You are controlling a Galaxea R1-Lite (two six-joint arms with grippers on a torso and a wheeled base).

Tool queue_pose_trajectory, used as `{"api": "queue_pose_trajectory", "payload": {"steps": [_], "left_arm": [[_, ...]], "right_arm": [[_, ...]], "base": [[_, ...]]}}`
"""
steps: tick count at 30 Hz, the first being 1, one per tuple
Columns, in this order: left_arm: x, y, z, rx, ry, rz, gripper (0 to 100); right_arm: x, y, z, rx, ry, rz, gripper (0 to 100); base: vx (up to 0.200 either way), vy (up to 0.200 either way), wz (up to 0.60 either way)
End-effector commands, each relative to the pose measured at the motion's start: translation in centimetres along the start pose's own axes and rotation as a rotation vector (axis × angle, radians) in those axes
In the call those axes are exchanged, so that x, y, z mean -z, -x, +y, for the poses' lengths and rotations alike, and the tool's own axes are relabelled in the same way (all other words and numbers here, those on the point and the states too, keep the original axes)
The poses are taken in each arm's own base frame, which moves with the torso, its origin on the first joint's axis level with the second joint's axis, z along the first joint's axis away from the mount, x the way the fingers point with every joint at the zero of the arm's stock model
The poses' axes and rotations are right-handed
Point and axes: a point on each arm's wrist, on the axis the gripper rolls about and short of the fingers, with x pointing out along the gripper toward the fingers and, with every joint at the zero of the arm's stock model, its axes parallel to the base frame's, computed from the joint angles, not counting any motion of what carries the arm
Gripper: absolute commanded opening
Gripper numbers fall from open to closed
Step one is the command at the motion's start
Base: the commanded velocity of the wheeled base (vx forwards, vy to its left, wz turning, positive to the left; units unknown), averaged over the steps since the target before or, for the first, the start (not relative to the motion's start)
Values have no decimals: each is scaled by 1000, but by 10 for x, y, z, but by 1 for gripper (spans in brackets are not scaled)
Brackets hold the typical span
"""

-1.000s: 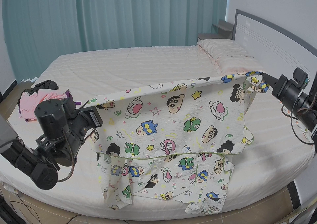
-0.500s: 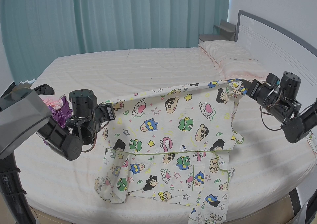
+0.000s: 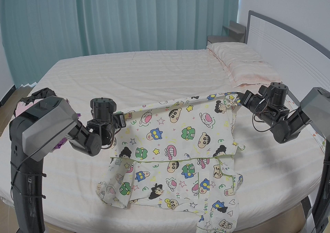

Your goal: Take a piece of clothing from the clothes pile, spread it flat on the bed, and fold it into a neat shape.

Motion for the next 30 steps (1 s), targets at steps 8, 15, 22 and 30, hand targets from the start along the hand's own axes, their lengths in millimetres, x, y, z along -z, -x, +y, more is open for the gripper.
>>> {"api": "queue_pose_trajectory", "payload": {"steps": [8, 15, 22, 30], "left_arm": [[37, -80, 25, -157, 3, 34, 100], [20, -84, 46, -196, 30, 6, 100], [-28, -43, 59, -195, 153, -32, 100], [-50, 52, 70, -9, 365, 86, 100]], "right_arm": [[52, -71, -19, -17, -170, 82, 100], [43, -69, -50, 144, -220, 56, 100], [16, -14, -72, 219, -251, 123, 100], [31, 88, -100, 261, -268, 362, 100]], "base": [[0, 0, 0], [0, 0, 0], [0, 0, 0], [0, 0, 0]]}}
